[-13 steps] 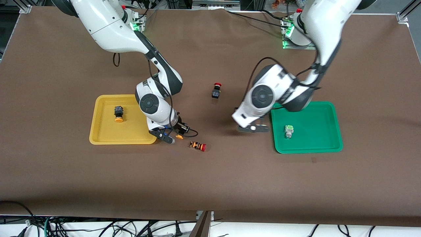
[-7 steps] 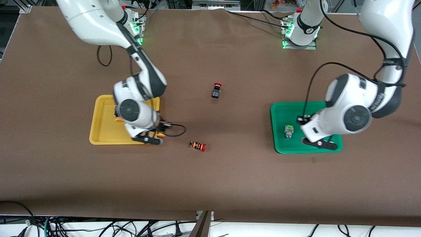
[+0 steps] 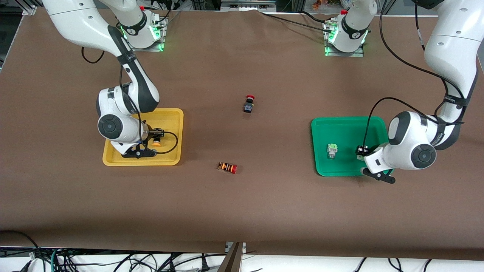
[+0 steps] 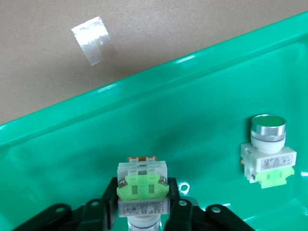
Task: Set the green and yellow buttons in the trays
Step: 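Open both grippers to release the buttons and lift away from the trays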
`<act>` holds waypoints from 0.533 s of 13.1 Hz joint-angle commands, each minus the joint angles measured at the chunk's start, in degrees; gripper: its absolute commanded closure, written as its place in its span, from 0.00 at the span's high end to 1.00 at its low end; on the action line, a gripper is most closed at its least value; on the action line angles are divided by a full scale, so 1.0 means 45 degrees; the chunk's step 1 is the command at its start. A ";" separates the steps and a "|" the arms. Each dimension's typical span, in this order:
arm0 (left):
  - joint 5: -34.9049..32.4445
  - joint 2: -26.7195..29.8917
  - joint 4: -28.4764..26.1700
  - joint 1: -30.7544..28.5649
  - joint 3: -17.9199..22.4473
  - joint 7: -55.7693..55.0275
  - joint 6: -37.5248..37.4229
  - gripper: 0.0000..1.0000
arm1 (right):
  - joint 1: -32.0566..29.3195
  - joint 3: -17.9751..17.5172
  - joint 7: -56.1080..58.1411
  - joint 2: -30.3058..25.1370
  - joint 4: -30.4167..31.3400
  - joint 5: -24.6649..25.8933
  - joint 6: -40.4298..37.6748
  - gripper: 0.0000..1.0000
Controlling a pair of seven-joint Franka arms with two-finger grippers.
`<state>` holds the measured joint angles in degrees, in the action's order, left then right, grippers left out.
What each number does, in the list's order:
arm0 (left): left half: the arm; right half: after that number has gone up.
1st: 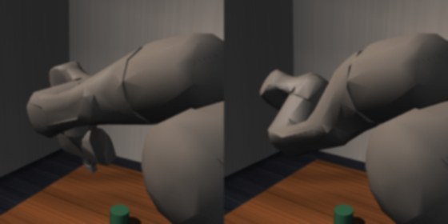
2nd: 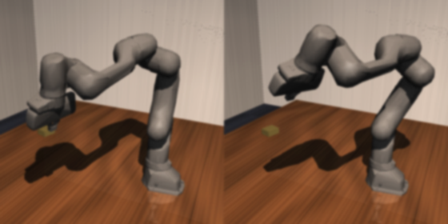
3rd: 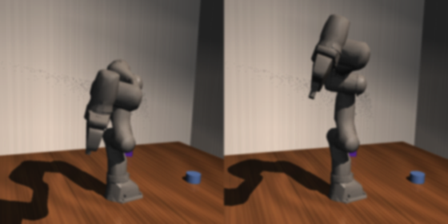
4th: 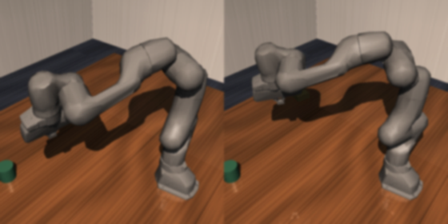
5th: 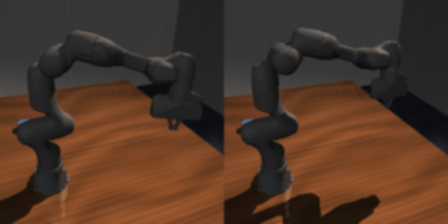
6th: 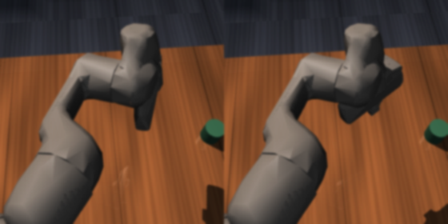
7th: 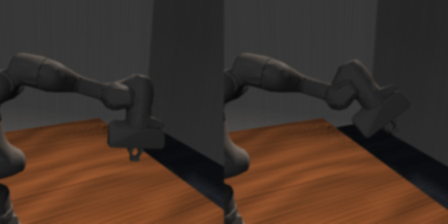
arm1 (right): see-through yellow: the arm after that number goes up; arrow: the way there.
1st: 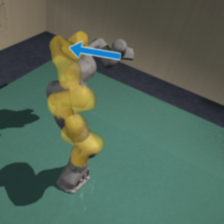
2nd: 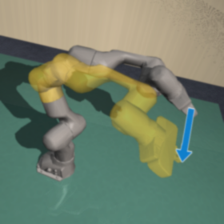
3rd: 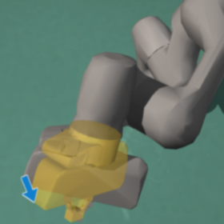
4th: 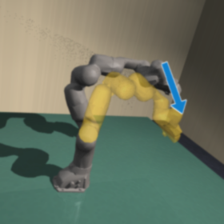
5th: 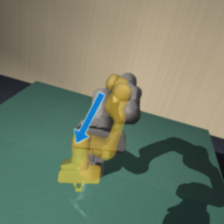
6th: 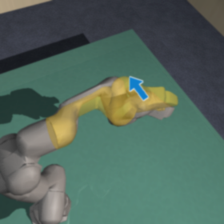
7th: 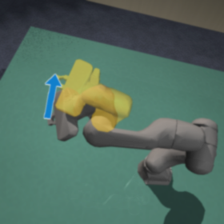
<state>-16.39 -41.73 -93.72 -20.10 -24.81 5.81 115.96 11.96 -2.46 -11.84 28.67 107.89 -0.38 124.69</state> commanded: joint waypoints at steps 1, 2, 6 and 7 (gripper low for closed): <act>-0.0343 0.0851 0.0006 0.0092 -0.0149 -0.0567 -0.0375 1.00 | -0.0391 0.0001 0.0306 -0.2203 0.0166 0.0046 -0.0924 1.00; -0.0304 0.1494 0.0162 0.0130 -0.0247 -0.0606 -0.0920 1.00 | -0.0567 0.0020 0.0287 -0.2964 -0.0126 -0.0012 -0.1821 1.00; -0.0108 0.4326 0.1721 0.0092 -0.0989 -0.0587 -0.3672 1.00 | -0.0841 0.0098 0.0267 -0.5371 -0.1237 0.0105 -0.4495 1.00; -0.0089 0.4932 0.2229 0.0092 -0.1048 -0.0587 -0.4240 1.00 | -0.0862 0.0118 0.0287 -0.5374 -0.2267 0.0105 -0.5976 1.00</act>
<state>-16.42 -25.56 -85.78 -19.81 -29.43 3.62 101.78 8.89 -1.81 -11.07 5.45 102.20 -0.38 105.50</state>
